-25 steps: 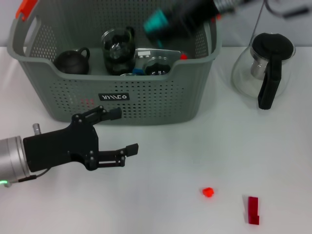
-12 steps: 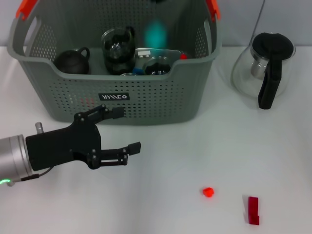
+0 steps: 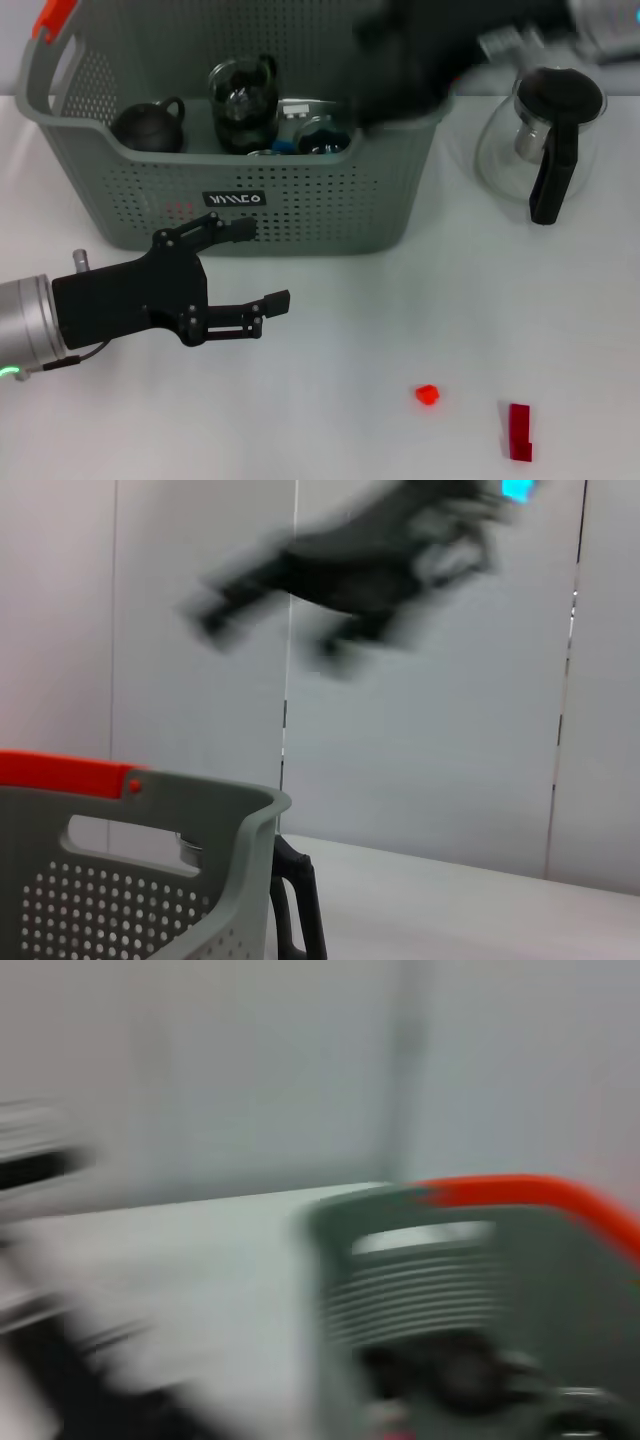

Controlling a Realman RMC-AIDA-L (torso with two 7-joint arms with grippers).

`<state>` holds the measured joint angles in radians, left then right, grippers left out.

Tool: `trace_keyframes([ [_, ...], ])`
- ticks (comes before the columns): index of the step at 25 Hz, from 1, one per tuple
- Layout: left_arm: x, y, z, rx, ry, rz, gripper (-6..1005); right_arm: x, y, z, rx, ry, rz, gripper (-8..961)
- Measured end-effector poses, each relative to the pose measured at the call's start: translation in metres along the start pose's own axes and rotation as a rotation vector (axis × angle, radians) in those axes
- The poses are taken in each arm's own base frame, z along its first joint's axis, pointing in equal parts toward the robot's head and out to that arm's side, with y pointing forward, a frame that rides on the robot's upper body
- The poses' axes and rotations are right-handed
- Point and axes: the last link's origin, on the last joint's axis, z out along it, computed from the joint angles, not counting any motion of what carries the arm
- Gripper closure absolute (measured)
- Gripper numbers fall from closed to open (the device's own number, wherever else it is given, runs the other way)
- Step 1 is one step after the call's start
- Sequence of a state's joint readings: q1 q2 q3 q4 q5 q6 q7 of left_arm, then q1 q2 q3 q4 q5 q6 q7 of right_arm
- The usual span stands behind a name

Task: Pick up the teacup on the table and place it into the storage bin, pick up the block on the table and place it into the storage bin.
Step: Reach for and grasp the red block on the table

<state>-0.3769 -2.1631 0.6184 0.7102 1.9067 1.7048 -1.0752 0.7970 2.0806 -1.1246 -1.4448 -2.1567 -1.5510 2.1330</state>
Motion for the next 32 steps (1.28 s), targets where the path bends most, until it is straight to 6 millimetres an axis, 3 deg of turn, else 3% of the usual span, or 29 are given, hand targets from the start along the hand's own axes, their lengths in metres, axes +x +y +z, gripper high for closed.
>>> trace_keyframes([
  [7, 0.0, 0.0, -0.001, 0.001, 0.0, 0.003, 52, 0.078, 0.056, -0.039, -0.207, 0.202, 0.056, 36],
  [13, -0.001, -0.001, 0.0, 0.009, -0.004, 0.004, 52, 0.126, 0.073, -0.03, -0.205, 0.527, 0.188, 29],
  [21, -0.003, -0.001, 0.0, 0.023, 0.001, -0.012, 52, 0.149, 0.079, 0.005, -0.192, 0.717, 0.137, 28],
  [32, -0.007, -0.001, -0.004, 0.055, 0.011, -0.033, 52, 0.165, 0.081, 0.041, -0.148, 0.807, 0.05, 26],
])
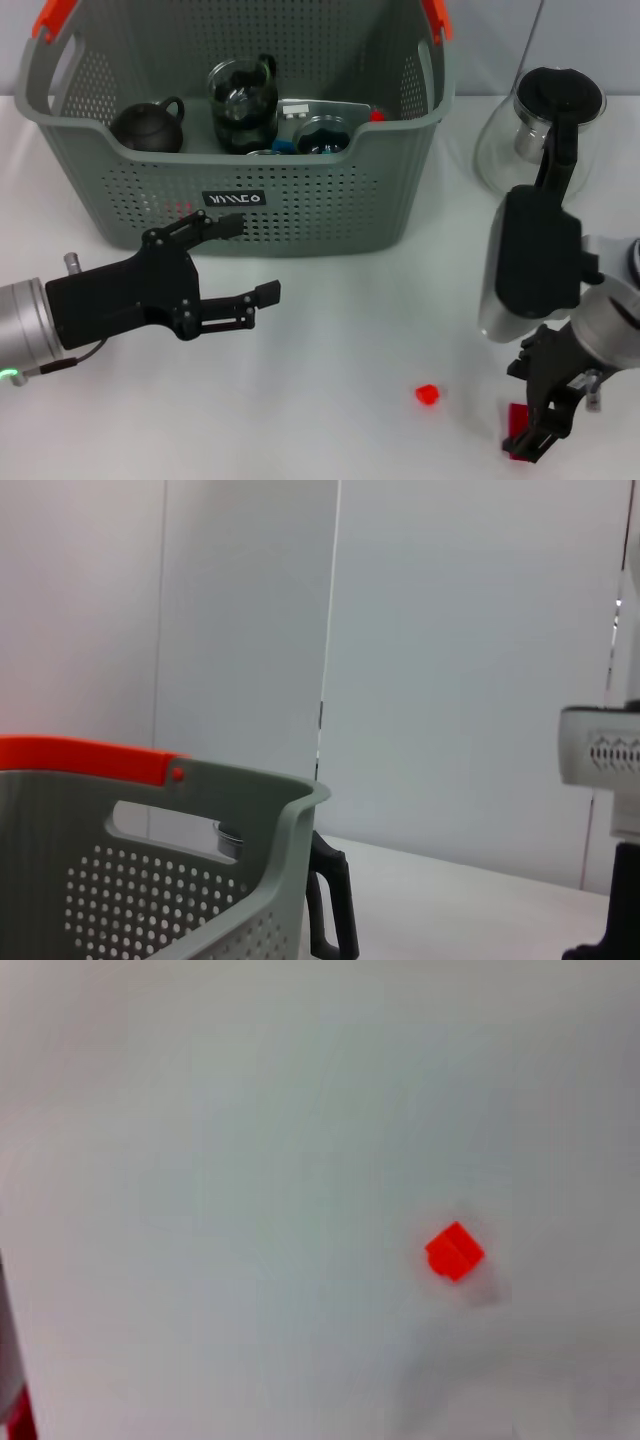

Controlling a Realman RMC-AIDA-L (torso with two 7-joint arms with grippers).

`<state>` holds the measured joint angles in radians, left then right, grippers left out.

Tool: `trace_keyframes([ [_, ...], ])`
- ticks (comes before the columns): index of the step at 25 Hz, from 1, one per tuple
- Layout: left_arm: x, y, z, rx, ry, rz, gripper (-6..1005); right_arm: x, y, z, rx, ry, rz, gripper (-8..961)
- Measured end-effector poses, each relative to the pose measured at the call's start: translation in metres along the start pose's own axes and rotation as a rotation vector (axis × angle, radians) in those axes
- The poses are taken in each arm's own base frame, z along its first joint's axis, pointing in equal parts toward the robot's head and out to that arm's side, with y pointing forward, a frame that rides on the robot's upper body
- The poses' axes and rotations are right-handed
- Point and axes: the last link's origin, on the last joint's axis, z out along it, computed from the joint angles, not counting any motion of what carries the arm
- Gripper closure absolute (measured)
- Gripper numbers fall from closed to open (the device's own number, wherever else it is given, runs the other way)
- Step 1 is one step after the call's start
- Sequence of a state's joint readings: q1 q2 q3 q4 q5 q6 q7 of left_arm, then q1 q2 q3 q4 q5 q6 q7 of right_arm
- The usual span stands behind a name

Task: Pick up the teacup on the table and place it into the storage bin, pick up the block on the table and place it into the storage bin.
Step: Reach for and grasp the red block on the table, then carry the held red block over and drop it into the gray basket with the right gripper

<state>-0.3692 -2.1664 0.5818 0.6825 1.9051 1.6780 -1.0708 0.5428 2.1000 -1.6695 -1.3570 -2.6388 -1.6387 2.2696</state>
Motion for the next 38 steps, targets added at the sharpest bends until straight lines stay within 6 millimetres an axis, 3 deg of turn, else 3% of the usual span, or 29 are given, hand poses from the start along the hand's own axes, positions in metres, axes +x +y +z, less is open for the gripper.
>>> trace_keyframes([
  [25, -0.003, 0.0, 0.0, 0.009, -0.002, -0.014, 52, -0.001, 0.011, 0.023, 0.042, 0.098, -0.043, 29],
  [38, -0.003, 0.0, -0.001, 0.013, -0.004, -0.014, 52, -0.004, 0.014, 0.021, 0.052, 0.099, -0.065, 198],
])
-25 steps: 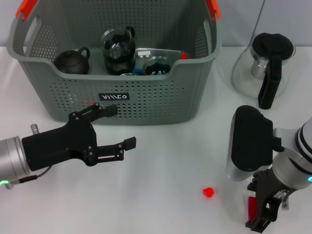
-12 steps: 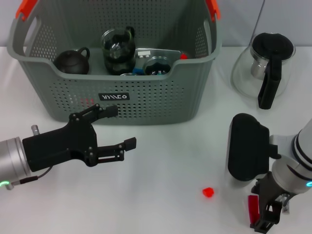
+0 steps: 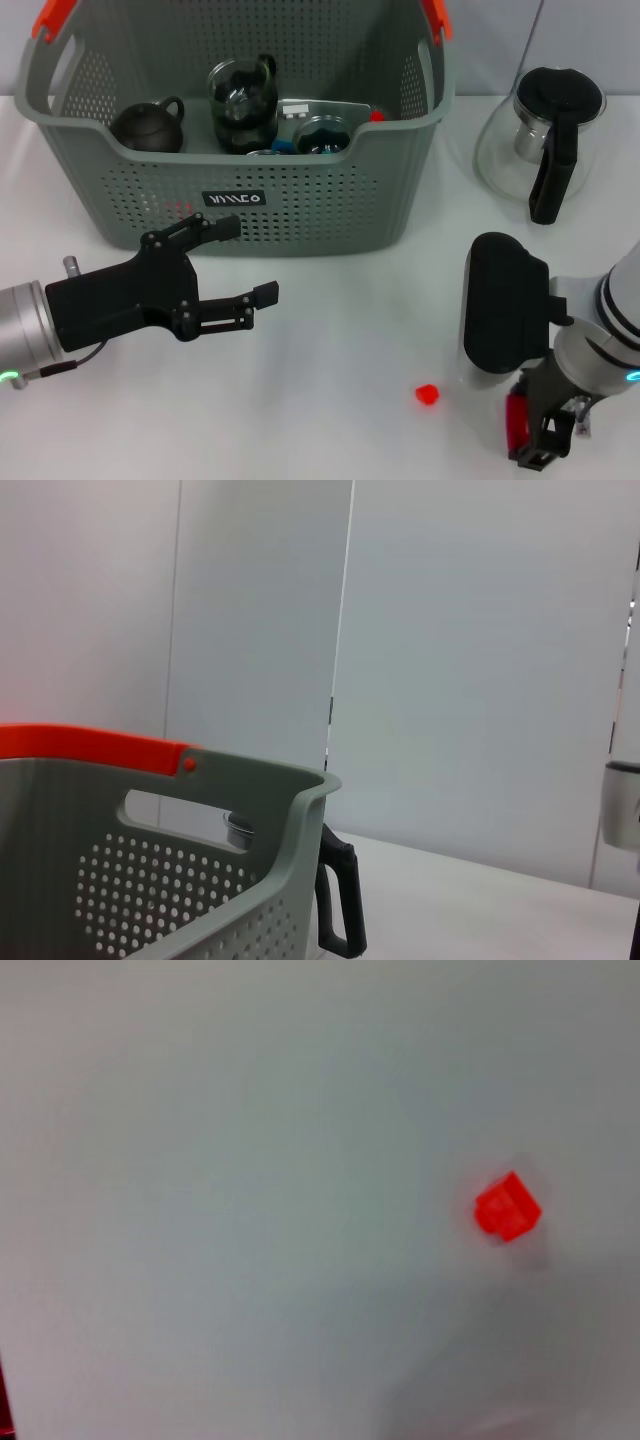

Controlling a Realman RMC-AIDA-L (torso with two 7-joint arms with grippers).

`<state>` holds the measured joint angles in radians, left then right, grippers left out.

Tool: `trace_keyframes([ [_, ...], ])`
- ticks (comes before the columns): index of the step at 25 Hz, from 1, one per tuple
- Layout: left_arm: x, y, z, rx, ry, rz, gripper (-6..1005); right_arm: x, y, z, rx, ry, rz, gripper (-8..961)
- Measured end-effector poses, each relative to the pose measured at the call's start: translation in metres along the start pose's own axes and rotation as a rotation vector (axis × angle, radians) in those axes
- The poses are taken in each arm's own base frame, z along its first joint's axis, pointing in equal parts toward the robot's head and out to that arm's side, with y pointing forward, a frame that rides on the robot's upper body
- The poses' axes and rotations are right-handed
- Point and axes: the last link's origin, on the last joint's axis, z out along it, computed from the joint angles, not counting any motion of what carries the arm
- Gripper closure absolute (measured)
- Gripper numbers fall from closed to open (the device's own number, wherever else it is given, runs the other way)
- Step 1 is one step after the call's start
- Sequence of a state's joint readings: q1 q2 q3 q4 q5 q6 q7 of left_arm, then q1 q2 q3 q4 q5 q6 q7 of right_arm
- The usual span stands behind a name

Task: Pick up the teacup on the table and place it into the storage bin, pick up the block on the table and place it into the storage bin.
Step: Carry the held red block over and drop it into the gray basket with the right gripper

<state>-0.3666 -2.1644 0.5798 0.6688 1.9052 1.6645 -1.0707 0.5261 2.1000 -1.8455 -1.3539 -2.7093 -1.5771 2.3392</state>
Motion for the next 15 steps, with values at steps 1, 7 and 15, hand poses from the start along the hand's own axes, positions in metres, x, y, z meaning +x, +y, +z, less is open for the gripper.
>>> trace_keyframes([
  [1, 0.0, 0.0, 0.0, 0.0, 0.0, 0.0, 52, -0.001, 0.0, -0.002, 0.007, -0.006, -0.004, 214],
  [7, 0.0, -0.001, -0.001, 0.001, -0.001, 0.003, 52, -0.006, -0.006, -0.04, 0.072, -0.098, -0.004, 247],
  [15, -0.001, -0.004, -0.006, 0.037, -0.004, 0.007, 52, -0.045, -0.024, -0.181, 0.233, -0.473, 0.017, 247],
])
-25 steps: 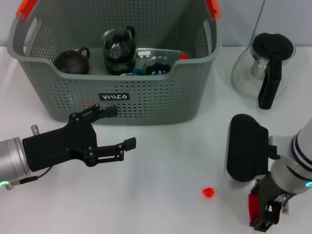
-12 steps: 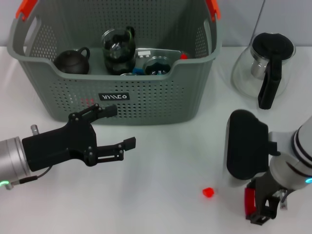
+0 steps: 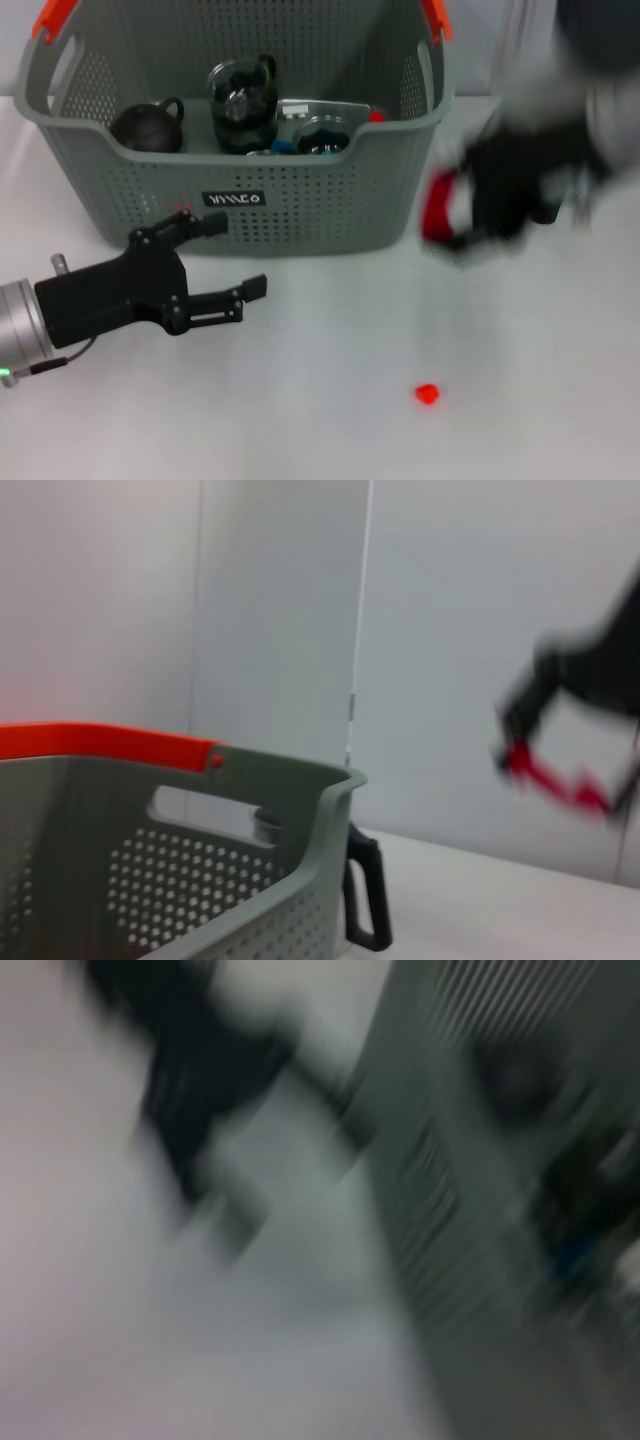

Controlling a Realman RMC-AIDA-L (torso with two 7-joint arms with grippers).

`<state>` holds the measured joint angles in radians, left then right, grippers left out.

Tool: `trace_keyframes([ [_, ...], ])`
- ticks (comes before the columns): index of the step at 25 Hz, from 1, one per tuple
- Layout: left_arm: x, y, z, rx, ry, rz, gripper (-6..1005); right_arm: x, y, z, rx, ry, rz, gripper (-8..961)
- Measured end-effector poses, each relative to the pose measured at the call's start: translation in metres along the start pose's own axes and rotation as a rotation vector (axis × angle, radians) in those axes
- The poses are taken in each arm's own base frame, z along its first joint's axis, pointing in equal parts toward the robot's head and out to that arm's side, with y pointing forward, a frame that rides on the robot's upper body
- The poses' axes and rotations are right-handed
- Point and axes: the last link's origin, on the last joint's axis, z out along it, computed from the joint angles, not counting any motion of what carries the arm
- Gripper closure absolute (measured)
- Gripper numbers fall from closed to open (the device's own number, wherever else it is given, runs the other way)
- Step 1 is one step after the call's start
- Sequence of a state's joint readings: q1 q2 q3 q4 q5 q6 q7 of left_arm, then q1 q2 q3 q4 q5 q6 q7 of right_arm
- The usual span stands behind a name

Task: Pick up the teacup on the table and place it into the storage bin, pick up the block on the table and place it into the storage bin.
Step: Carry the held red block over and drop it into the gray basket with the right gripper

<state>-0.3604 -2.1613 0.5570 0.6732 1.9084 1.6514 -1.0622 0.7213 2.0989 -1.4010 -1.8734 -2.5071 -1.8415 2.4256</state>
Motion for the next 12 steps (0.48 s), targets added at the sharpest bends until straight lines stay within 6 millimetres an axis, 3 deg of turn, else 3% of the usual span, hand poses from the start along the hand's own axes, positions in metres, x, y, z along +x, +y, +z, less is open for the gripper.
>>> trace_keyframes([
  [3, -0.003, 0.001, -0.003, 0.011, 0.001, 0.006, 52, -0.036, -0.033, -0.026, 0.109, -0.193, 0.046, 231],
  [6, -0.004, 0.002, -0.005, 0.015, 0.0, 0.003, 52, -0.066, -0.063, -0.031, 0.2, -0.355, 0.083, 206],
  [9, -0.004, 0.002, -0.005, 0.015, 0.001, 0.002, 52, -0.077, -0.09, -0.014, 0.215, -0.39, 0.147, 182],
  [12, -0.004, 0.003, -0.005, 0.012, 0.002, 0.002, 52, -0.074, -0.112, 0.011, 0.222, -0.349, 0.205, 158],
])
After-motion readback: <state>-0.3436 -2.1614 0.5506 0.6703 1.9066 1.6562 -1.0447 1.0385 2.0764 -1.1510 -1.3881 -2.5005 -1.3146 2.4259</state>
